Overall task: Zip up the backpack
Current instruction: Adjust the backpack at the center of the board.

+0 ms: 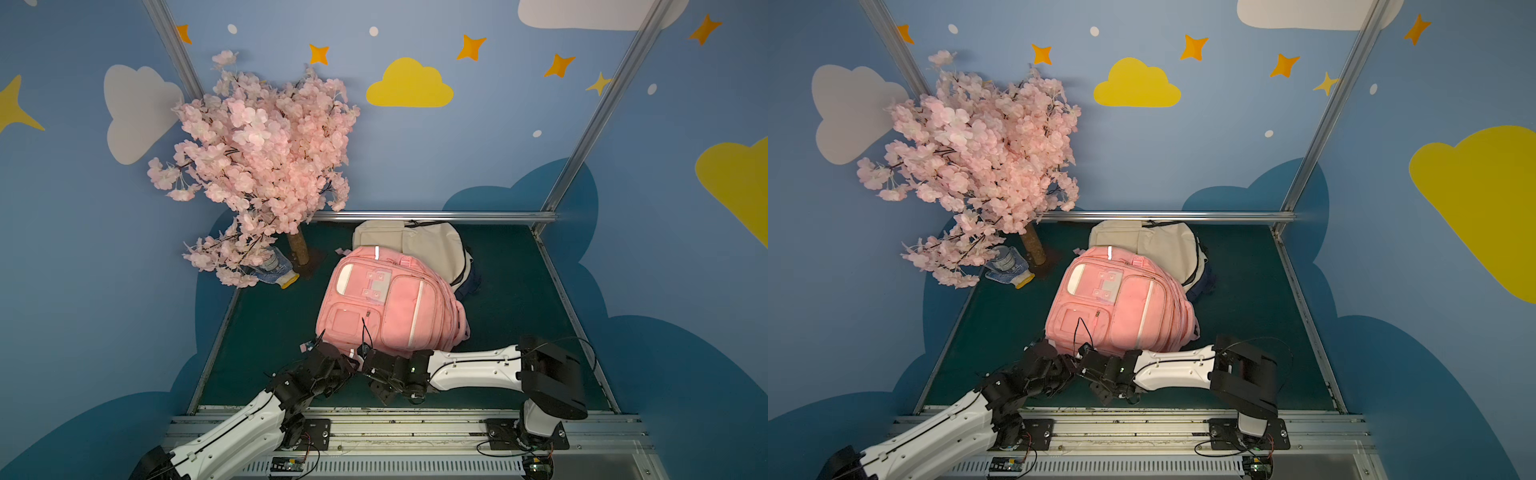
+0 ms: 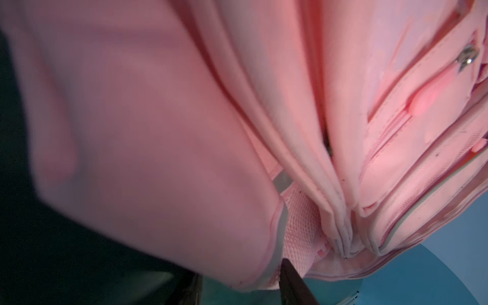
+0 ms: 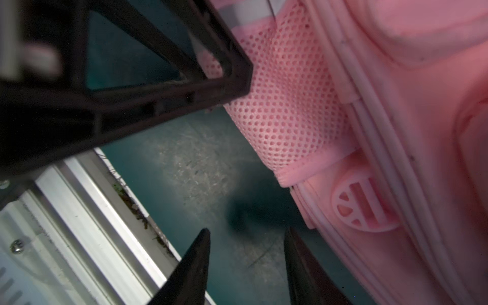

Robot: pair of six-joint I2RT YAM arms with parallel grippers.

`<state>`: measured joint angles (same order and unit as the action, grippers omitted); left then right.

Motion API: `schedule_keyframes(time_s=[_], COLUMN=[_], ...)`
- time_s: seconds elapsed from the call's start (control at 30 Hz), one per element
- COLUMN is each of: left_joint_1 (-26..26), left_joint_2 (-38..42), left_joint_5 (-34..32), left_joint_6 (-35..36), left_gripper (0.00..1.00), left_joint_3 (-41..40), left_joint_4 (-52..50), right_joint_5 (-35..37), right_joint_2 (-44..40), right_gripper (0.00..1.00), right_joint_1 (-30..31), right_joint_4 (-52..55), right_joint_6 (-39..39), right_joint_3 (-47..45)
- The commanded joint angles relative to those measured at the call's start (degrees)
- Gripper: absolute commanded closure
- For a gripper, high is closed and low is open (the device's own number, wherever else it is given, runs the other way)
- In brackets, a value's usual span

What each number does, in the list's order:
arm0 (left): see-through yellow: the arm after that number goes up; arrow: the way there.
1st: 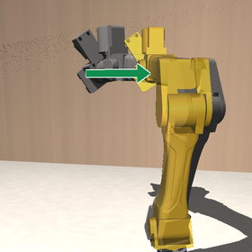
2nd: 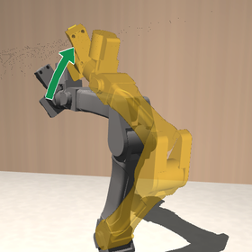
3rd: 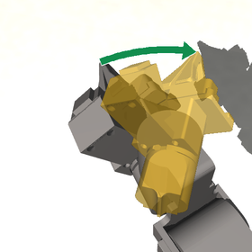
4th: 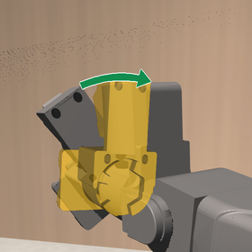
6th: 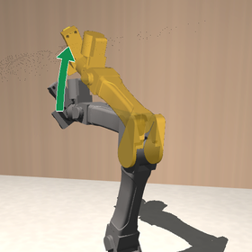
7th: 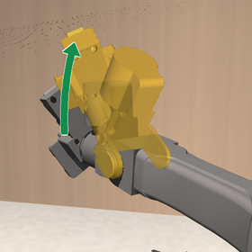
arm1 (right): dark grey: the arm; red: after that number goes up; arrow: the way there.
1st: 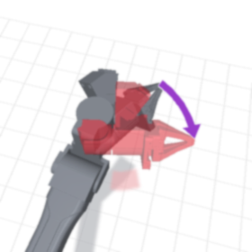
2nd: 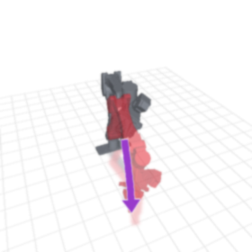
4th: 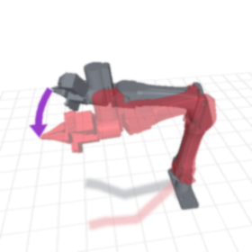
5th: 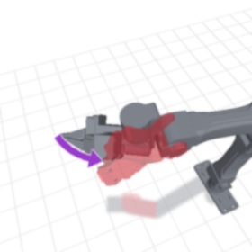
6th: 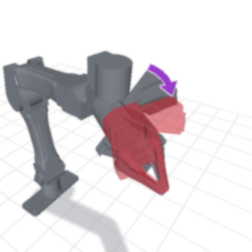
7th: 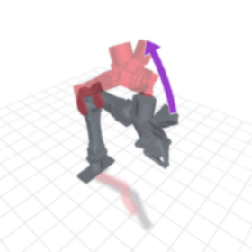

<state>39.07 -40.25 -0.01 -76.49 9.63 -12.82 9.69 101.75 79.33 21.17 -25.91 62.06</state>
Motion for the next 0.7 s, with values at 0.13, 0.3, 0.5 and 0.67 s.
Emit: schedule_keyframes(time_s=[0.13,0.3,0.5,0.67], left_joint_1=[-0.2,-0.4,-0.5,-0.5], left_joint_2=[-2.8,-2.5,-2.9,-4.9], left_joint_5=[-2.7,-3.3,-3.0,-1.7], left_joint_6=[0.5,1.0,2.1,2.6], left_gripper=[0.58,0.73,0.88,0.96], left_joint_3=[0.1,0.0,0.1,-0.3], left_joint_4=[1.4,1.2,1.7,4.2], right_joint_5=[5.2,4.5,4.5,4.4], right_joint_2=[0.6,2.0,4.3,5.4], right_gripper=[0.57,0.57,0.60,0.60], right_joint_1=[-1.3,-2.2,-3.5,-4.1], right_joint_4=[4.8,4.1,3.3,1.9], right_joint_6=[-5.2,-5.7,-6.0,-3.9], right_joint_3=[0.7,0.8,2.2,3.4])
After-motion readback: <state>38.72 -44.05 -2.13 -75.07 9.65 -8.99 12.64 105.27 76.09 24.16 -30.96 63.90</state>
